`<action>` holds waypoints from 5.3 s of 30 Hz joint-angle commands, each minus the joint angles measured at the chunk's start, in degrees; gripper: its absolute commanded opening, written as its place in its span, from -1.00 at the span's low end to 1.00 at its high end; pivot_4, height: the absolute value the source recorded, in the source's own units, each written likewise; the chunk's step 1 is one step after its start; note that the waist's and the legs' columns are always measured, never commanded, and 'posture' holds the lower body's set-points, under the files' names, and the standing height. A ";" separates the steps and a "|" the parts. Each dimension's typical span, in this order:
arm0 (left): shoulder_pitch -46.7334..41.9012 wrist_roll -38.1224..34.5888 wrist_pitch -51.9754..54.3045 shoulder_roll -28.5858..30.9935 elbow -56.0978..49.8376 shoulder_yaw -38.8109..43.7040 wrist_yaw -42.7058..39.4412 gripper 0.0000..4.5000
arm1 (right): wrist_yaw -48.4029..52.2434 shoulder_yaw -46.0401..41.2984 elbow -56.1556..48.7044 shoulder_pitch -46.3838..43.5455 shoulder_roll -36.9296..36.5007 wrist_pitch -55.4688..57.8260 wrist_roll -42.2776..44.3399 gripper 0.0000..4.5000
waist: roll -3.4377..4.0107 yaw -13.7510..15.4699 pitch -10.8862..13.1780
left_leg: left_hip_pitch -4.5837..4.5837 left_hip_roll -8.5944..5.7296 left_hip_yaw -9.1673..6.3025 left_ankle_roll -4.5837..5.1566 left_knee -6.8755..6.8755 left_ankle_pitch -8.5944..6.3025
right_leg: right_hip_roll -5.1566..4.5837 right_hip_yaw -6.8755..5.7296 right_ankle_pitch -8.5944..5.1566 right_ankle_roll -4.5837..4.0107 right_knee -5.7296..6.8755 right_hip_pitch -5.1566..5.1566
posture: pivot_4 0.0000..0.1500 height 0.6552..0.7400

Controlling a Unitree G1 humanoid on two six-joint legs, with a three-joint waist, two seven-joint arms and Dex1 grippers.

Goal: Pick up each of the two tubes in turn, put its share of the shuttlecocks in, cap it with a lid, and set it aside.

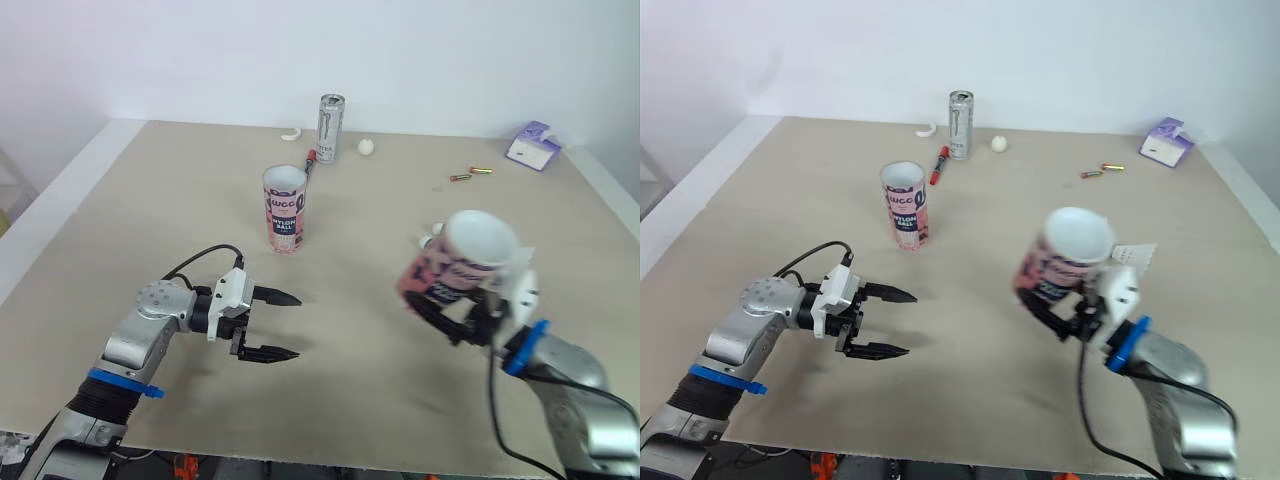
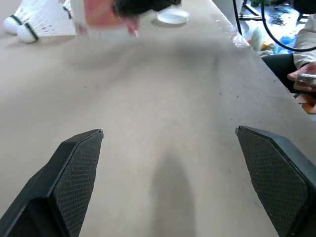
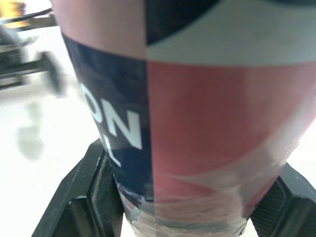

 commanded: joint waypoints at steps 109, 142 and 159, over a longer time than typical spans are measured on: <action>-1.60 -0.07 1.71 -2.27 -2.82 -1.81 0.06 1.00 | -26.85 -29.51 32.89 4.16 -3.82 -4.65 -3.33 0.93 | 0.38 -0.42 -0.16 | 0.26 -0.09 0.38 0.11 -0.05 0.07 | 0.16 0.84 0.02 -0.09 -0.10 0.04 | 1.00 1.00; -3.10 -0.72 2.65 -3.17 -0.02 0.25 2.76 1.00 | -13.66 -28.76 -15.27 30.12 -3.04 6.77 9.92 0.93 | 0.30 -0.40 -0.10 | 0.24 0.02 0.12 0.10 -0.12 0.05 | 0.03 0.75 -0.06 -0.13 -0.11 -0.03 | 1.00 1.00; 1.94 1.75 9.43 -6.37 -3.20 10.52 29.74 1.00 | 10.58 3.26 10.30 -6.68 -8.34 -6.19 -0.52 0.93 | -0.01 -0.15 0.08 | 0.08 -0.06 0.08 0.08 -0.10 0.04 | 0.16 0.48 -0.01 0.02 -0.14 0.00 | 1.00 1.00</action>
